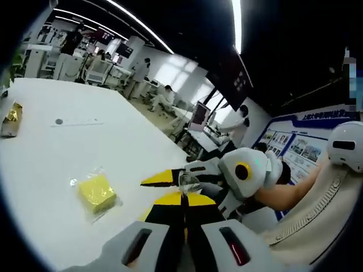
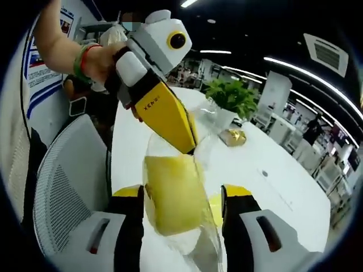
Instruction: Compare the silicone blocks by pressing each to a similar depth, holding the contact briefly, and releasing to observe deformation and rebound differences across the visible hardness samples.
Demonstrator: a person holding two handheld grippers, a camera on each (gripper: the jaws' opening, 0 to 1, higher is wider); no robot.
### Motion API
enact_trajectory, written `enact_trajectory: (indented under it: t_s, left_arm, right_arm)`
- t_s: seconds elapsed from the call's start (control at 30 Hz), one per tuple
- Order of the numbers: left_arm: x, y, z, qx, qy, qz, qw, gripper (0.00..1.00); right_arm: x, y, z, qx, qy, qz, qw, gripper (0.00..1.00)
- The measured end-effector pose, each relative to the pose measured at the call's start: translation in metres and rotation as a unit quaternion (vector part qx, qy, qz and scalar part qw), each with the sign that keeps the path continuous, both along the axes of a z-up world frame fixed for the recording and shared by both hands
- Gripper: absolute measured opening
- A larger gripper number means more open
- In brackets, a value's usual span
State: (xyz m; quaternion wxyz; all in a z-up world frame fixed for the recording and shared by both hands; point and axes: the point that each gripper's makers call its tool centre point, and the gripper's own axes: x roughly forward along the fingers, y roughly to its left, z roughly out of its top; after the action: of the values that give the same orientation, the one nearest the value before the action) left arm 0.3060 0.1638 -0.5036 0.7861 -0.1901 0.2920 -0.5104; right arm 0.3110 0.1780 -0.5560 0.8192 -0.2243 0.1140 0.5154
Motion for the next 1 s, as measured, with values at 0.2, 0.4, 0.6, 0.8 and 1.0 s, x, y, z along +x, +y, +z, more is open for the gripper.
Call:
enact_trajectory:
  t_s: [0.2,0.4,0.6,0.8,1.0]
  left_arm:
    - [0.003,-0.01,-0.008,0.001,0.016,-0.001,0.9999,0.0]
    - [0.011,-0.027,-0.015,-0.003,0.028,-0.001,0.9996,0.0]
    - [0.031,-0.063,-0.027,-0.003,0.039,-0.002,0.9992,0.0]
    - [0.062,-0.099,-0.044,-0.041,0.08,0.027,0.9956,0.0]
    - [0.096,-0.13,-0.081,-0.022,0.09,0.05,0.9944,0.0]
  right_arm:
    - [0.001,-0.036,0.014,0.051,-0.003,-0.047,0.9976,0.65]
    - [0.003,-0.093,0.016,0.148,0.055,-0.151,0.9758,0.76]
    - [-0.015,-0.151,0.007,0.213,0.102,-0.224,0.9455,0.88]
    - [-0.04,-0.202,-0.018,0.185,0.117,-0.288,0.9322,0.86]
    - [-0.05,-0.22,-0.037,0.187,0.138,-0.321,0.9181,0.84]
